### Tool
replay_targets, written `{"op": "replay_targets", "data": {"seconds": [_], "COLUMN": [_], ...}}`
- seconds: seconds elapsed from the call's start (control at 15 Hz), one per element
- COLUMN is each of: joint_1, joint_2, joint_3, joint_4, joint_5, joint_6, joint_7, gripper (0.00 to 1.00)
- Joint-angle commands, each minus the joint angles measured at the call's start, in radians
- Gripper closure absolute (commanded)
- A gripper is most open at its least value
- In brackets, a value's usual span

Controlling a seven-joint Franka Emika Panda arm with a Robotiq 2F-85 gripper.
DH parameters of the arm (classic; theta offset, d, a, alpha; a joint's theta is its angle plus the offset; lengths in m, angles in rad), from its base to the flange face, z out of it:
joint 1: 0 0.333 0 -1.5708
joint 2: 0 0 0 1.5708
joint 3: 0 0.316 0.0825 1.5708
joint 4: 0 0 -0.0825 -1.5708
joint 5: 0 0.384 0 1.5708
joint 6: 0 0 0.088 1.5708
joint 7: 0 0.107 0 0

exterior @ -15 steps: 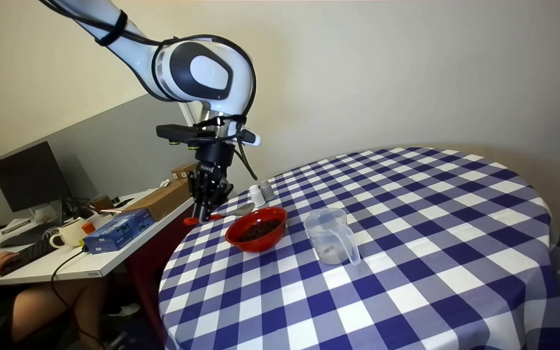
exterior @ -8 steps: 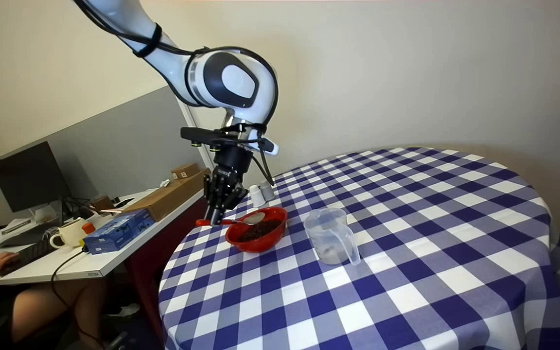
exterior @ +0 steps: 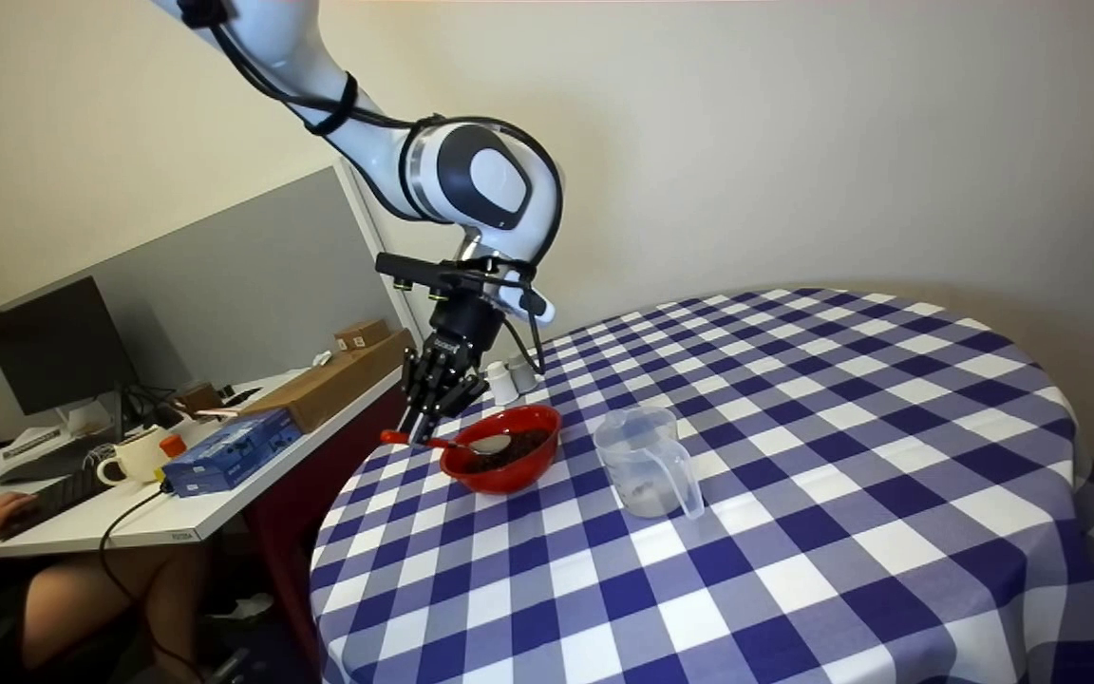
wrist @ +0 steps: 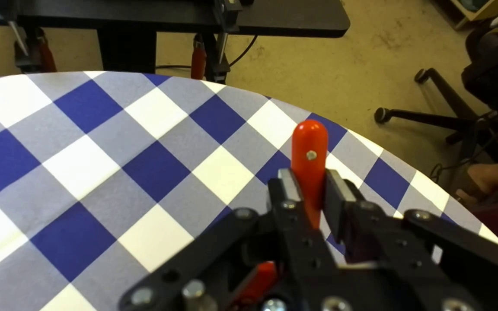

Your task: Use the spoon on the table to scoop some of the contents in the red bowl into the clear jug then put the spoon in the red bowl

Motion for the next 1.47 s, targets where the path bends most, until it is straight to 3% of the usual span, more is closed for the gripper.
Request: {"op": "replay_targets", "data": {"seconds": [0.0, 0.87, 1.4], "joint_1": [-0.012, -0.047, -0.004], "joint_2": [0.032, 0.12, 0.112], "joint_3": [0.009, -0.001, -0.016], "joint_4": [0.063, 0.144, 0.14], "joint_5": [0.014, 0.043, -0.033], "joint_6": [-0.09, -0.208, -0.133], "joint_7": [-0.007, 0.004, 0.035], "gripper": [0.89, 0.89, 0.89]}}
